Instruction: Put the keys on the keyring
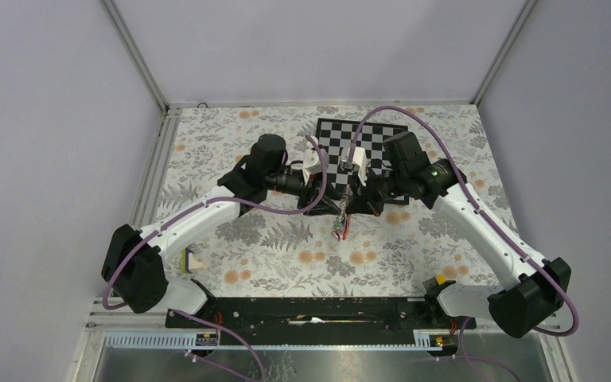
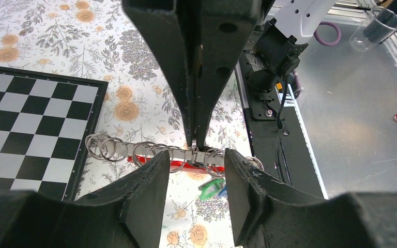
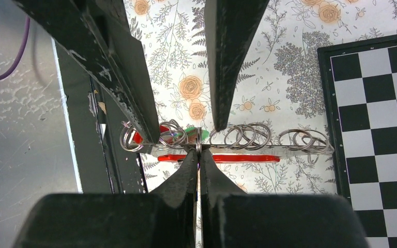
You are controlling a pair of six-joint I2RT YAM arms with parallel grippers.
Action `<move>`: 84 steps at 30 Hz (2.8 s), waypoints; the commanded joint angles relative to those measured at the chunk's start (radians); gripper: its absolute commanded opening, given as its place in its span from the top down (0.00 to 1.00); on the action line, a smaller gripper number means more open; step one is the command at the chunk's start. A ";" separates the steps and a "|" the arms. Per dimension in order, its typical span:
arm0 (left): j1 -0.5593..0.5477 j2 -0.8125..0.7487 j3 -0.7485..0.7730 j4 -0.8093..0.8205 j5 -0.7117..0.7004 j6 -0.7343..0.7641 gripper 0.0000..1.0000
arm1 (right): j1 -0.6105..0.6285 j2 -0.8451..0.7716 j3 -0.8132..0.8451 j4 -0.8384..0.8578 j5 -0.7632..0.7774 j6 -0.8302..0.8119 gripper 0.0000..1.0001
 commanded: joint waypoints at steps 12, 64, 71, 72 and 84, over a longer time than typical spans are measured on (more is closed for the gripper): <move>-0.021 0.029 0.042 0.026 -0.043 -0.007 0.72 | 0.011 -0.005 0.022 0.021 -0.026 0.001 1.00; -0.031 0.036 0.016 0.059 -0.009 -0.035 0.84 | 0.011 -0.039 -0.013 0.062 -0.019 0.016 1.00; -0.031 0.039 0.016 0.058 -0.007 -0.038 0.88 | 0.011 -0.042 -0.012 0.064 -0.016 0.016 1.00; -0.031 0.040 0.018 0.058 -0.006 -0.038 0.91 | 0.011 -0.043 -0.012 0.064 -0.016 0.016 1.00; -0.028 0.028 0.056 0.009 -0.007 -0.035 1.00 | 0.009 -0.065 -0.042 0.086 0.014 0.016 0.93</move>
